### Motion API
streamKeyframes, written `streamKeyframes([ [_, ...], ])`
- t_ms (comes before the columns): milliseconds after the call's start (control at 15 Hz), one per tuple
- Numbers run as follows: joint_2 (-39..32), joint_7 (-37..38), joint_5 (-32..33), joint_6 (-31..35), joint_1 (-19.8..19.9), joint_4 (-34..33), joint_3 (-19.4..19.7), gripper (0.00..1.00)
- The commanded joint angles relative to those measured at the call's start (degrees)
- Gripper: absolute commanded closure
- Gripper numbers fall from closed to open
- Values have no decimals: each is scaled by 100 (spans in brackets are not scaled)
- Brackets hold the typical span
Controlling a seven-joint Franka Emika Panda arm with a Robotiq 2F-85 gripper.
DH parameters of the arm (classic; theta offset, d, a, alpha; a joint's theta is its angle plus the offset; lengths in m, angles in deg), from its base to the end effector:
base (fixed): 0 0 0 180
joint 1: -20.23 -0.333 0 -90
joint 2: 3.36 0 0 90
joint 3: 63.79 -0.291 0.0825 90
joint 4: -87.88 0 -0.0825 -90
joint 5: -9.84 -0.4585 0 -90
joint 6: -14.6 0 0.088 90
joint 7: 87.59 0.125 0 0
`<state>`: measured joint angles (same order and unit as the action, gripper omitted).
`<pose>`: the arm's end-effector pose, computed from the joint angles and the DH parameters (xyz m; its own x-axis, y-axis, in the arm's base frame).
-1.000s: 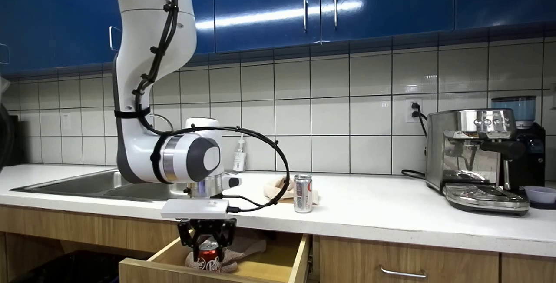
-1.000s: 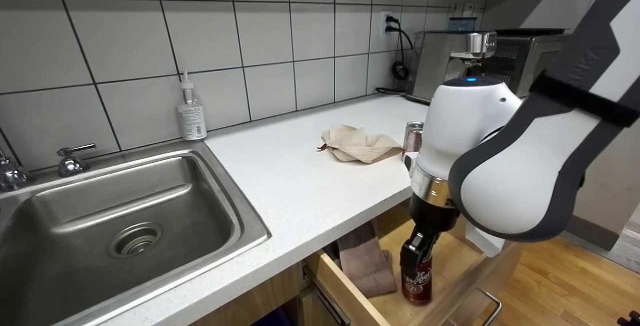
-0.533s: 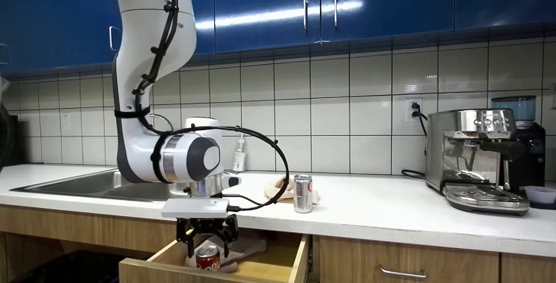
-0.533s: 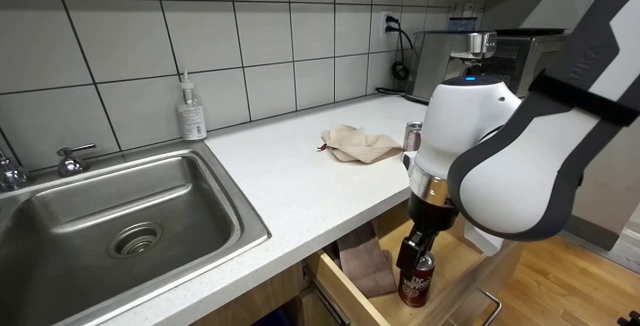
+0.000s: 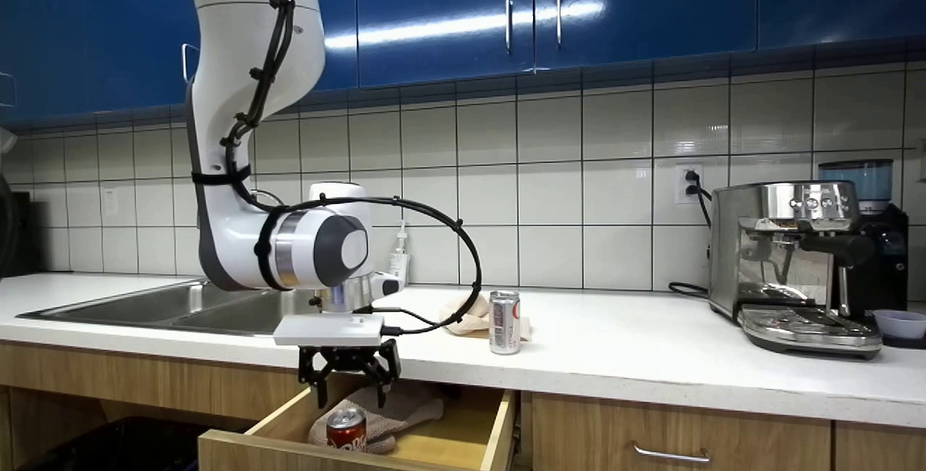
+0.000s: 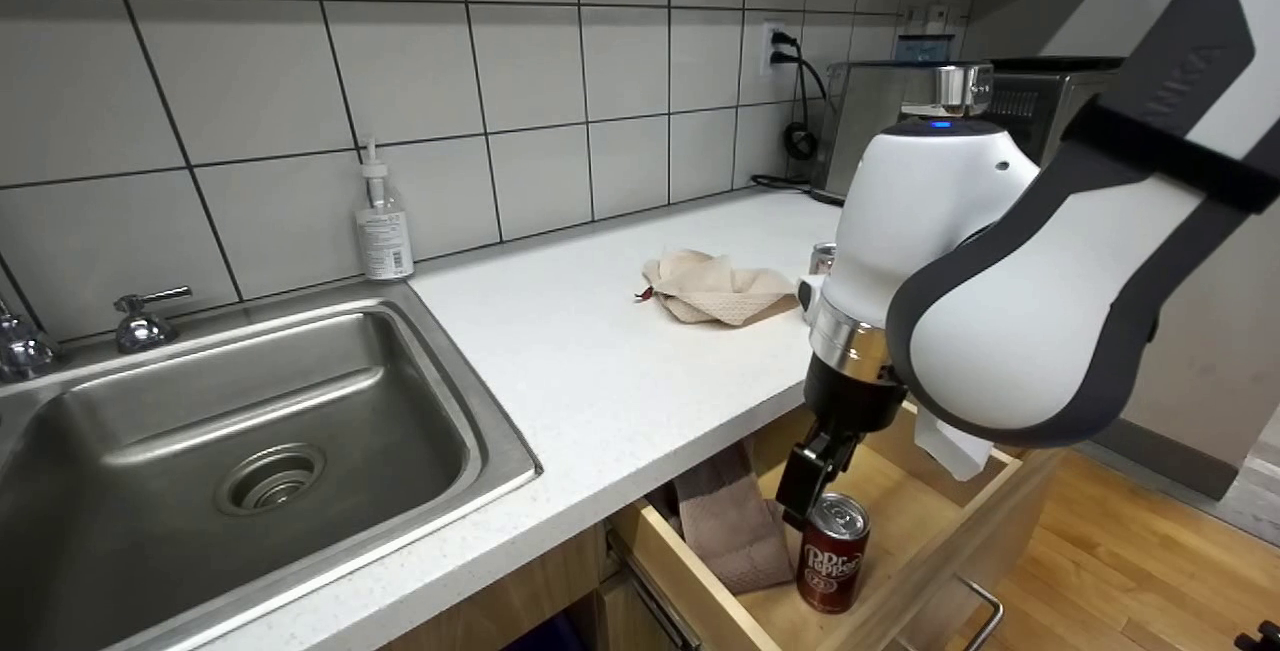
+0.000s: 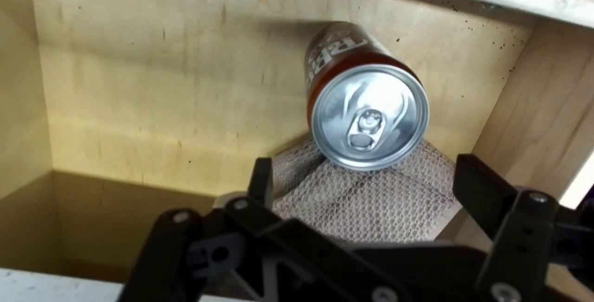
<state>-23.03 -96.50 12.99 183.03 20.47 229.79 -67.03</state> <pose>0.5001 0.0332 0.0570 0.9601 0.2530 0.1191 0.2528 -0.9674 0.0170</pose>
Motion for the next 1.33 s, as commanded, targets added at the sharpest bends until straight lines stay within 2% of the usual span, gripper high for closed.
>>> streamKeyframes([
  [0,366,-29,-122,-311,141,4,-105,0],
  [733,1030,188,-746,-607,231,-25,21,0],
  [800,1078,180,-744,-611,228,-29,51,0],
  [867,831,133,-638,-351,164,-35,55,0],
  [1267,935,147,-642,-416,165,-35,98,0],
])
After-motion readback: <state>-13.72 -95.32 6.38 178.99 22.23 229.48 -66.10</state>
